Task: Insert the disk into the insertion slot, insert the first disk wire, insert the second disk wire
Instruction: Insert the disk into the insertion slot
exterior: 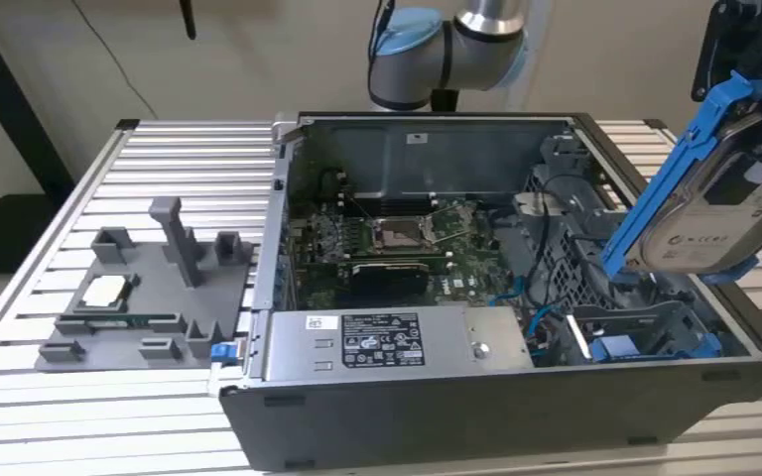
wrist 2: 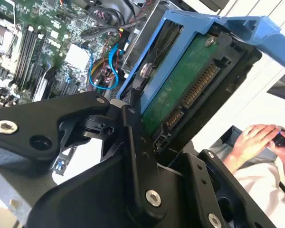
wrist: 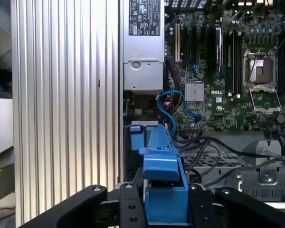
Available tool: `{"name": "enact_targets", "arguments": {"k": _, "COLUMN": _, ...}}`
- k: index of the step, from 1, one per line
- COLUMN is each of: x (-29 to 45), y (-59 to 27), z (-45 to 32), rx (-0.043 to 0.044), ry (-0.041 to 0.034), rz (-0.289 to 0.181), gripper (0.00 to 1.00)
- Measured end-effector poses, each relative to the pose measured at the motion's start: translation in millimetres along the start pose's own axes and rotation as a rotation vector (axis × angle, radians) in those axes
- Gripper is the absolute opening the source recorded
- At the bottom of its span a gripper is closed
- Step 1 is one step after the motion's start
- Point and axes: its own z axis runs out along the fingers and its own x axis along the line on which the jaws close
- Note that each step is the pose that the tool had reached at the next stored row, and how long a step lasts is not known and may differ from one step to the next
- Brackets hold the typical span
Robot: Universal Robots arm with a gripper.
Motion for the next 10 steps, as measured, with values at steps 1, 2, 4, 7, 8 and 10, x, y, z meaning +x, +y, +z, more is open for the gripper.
{"name": "enact_targets", "arguments": {"k": 1, "x": 0.2, "y": -0.8, "z": 1.6, "rx": 0.0000, "ry": 0.0000, "rz": 0.000, "gripper": 0.33}}
{"name": "enact_targets", "arguments": {"k": 2, "x": 0.3, "y": -1.6, "z": 3.2, "rx": 0.0000, "ry": -0.0002, "rz": 0.000, "gripper": 0.33}}
{"name": "enact_targets", "arguments": {"k": 4, "x": 1.2, "y": -2.7, "z": 6.7, "rx": 0.0000, "ry": -0.0002, "rz": 0.000, "gripper": 0.33}}
{"name": "enact_targets", "arguments": {"k": 7, "x": 3.6, "y": -3.4, "z": 12.1, "rx": 0.0000, "ry": -0.0001, "rz": 0.000, "gripper": 0.33}}
{"name": "enact_targets", "arguments": {"k": 8, "x": 4.4, "y": -3.6, "z": 14.1, "rx": 0.0000, "ry": -0.0002, "rz": 0.000, "gripper": 0.33}}
{"name": "enact_targets", "arguments": {"k": 10, "x": 5.7, "y": -3.8, "z": 17.6, "rx": 0.0000, "ry": -0.0002, "rz": 0.000, "gripper": 0.33}}
